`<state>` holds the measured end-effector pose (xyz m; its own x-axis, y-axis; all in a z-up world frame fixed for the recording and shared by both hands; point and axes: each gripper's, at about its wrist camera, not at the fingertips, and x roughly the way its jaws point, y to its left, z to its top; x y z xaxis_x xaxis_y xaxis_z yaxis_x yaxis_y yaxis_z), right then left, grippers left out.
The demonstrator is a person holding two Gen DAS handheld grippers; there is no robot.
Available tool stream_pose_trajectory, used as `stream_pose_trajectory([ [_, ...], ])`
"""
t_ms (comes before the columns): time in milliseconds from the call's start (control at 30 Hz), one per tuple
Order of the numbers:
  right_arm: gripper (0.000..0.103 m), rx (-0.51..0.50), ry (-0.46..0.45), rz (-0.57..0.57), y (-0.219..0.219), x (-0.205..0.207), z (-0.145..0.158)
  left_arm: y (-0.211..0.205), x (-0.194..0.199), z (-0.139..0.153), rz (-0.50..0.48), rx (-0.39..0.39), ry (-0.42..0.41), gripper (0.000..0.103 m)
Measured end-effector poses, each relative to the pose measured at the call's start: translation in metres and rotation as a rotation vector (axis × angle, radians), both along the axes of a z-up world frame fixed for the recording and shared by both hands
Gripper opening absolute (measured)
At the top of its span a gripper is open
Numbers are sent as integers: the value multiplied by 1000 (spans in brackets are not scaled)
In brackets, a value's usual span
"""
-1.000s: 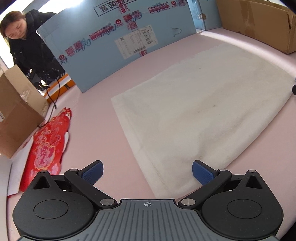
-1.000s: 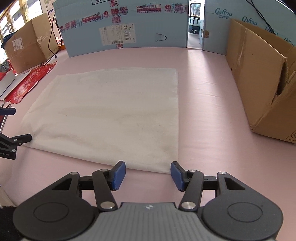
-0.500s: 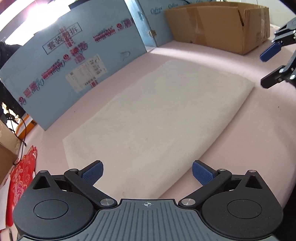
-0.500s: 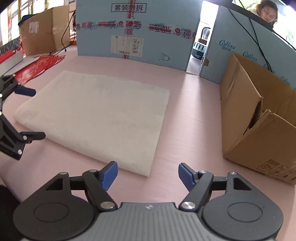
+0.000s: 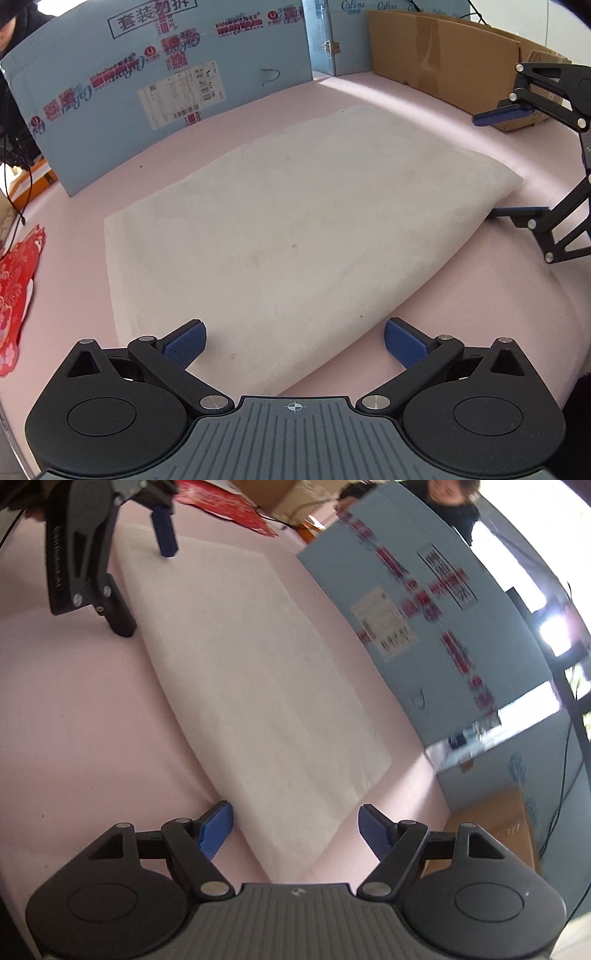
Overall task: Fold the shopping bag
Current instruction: 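Grasp the white bag edge with the right gripper and lift it toward the left gripper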
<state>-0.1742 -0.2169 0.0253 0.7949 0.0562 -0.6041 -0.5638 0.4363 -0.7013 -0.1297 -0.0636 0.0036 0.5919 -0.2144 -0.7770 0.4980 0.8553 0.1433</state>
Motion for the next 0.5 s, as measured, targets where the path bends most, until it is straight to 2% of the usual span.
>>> stream_pose_trajectory([
  [67, 72, -44, -29, 95, 14, 0, -3, 0, -1, -1, -5, -1, -6, 103],
  [167, 58, -90, -42, 221, 31, 1, -8, -6, -5, 2, -40, 37, -34, 103],
  [267, 28, -56, 54, 253, 37, 9, -1, -15, -10, 7, -132, 118, -83, 103],
  [300, 14, -26, 106, 254, 37, 13, 4, -16, -12, 9, -169, 150, -93, 103],
  [367, 13, 42, 197, 258, 35, 18, 16, -15, -12, 12, -219, 182, -87, 103],
  [500, 11, 190, 412, 251, 27, 31, 44, -5, -10, 32, -285, 186, -55, 102],
])
